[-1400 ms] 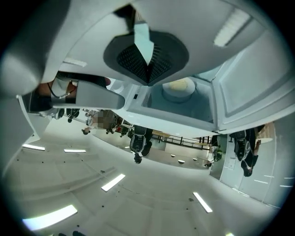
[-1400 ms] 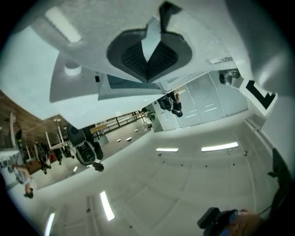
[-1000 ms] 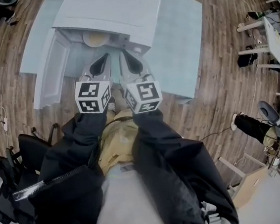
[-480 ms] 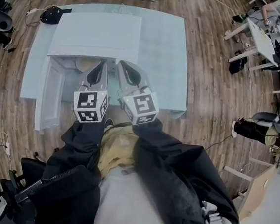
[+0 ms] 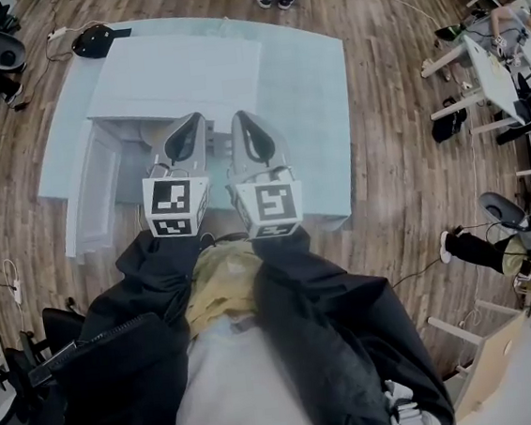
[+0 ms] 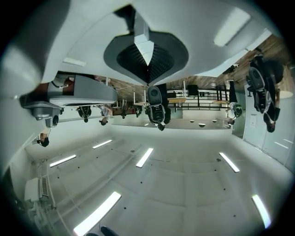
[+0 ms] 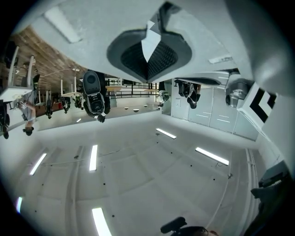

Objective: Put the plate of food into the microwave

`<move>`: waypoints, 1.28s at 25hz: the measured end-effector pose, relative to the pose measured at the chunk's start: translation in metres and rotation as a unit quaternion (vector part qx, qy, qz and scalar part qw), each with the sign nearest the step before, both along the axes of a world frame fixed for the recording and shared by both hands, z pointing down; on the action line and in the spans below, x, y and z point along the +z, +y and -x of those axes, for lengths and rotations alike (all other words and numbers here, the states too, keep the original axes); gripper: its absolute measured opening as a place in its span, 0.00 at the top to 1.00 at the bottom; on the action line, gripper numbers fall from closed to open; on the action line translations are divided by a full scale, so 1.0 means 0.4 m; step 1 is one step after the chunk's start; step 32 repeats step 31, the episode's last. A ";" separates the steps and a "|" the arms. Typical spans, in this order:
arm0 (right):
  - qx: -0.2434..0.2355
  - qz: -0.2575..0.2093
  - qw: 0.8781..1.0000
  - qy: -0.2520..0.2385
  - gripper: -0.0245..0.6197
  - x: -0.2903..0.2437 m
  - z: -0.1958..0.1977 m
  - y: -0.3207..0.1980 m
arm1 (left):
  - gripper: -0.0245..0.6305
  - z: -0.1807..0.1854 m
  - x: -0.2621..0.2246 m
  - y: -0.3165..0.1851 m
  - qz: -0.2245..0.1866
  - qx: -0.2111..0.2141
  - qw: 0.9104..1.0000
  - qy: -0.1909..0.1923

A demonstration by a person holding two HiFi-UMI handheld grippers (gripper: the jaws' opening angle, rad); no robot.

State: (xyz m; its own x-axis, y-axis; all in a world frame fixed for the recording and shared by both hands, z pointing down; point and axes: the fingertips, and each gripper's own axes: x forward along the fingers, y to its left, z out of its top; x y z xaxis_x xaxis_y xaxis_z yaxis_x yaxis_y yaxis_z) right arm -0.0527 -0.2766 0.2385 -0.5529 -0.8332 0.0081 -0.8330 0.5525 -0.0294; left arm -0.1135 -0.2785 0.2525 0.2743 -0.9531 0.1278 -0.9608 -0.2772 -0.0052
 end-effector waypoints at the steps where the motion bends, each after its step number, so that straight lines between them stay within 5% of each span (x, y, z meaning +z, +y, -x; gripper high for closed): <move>1: 0.001 0.000 1.000 0.001 0.97 0.001 0.001 -0.001 | 0.97 -0.001 0.001 -0.001 0.001 0.001 1.000 0.000; 32: 0.007 -0.007 1.000 0.015 0.97 0.018 -0.040 0.009 | 0.97 -0.058 0.048 0.012 0.020 0.011 1.000 -0.002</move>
